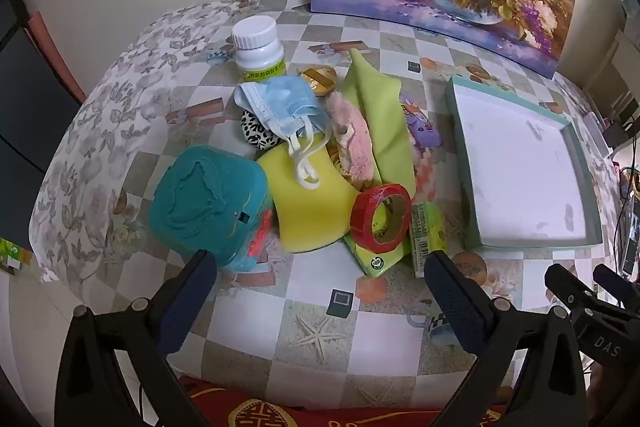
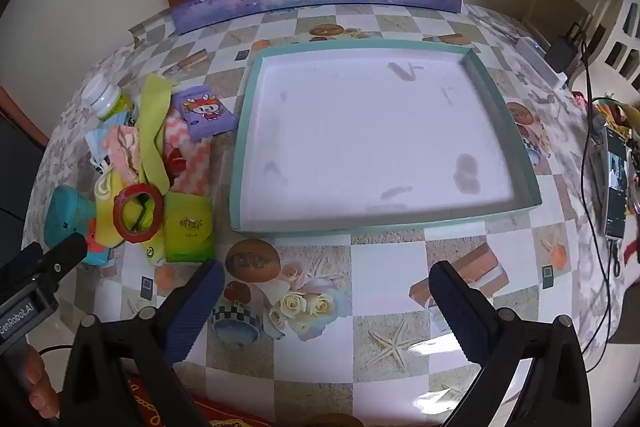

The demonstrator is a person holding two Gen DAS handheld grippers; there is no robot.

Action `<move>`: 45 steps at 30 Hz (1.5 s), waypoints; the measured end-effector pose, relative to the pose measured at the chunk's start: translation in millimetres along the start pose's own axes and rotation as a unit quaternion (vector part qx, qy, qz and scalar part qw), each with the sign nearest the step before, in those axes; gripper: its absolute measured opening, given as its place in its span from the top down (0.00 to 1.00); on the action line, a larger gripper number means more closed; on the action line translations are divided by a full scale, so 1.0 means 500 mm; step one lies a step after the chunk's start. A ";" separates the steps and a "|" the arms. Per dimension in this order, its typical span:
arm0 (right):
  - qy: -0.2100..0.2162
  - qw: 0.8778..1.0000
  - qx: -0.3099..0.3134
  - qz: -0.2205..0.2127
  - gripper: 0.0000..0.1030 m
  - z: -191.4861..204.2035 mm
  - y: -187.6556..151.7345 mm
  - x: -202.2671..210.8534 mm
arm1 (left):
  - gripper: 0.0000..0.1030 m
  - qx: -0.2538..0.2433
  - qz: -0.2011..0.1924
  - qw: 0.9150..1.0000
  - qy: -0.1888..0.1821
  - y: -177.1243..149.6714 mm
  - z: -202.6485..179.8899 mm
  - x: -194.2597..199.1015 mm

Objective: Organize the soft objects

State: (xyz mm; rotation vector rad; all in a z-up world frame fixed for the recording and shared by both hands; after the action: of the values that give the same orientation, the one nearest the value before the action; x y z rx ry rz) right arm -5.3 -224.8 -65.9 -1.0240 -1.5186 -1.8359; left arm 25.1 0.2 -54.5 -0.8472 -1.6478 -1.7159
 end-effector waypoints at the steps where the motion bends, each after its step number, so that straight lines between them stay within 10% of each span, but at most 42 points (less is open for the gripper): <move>1: -0.001 1.000 0.001 0.001 0.00 0.000 -0.001 0.000 | 0.00 0.000 0.000 1.000 0.000 0.000 0.000 0.000; 45: 0.004 0.999 0.006 -0.036 0.00 0.007 0.003 0.025 | 0.00 -0.010 0.001 1.000 0.007 -0.007 0.003 0.005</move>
State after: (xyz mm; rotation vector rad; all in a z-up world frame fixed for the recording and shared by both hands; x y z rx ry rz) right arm -10.2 -220.8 -54.4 -0.9671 -1.5784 -1.8760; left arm 20.6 1.8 -54.7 -0.8450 -1.6224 -1.7356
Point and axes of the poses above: each gripper's, at about its wrist camera, not at the fingertips, and x roughly against the way its jaws point, z to its left, y to its top, the point moved 6 cm from there along -x, roughly the way its jaws point, and after that the axes turned 13 degrees about -z, right-handed, at the moved point
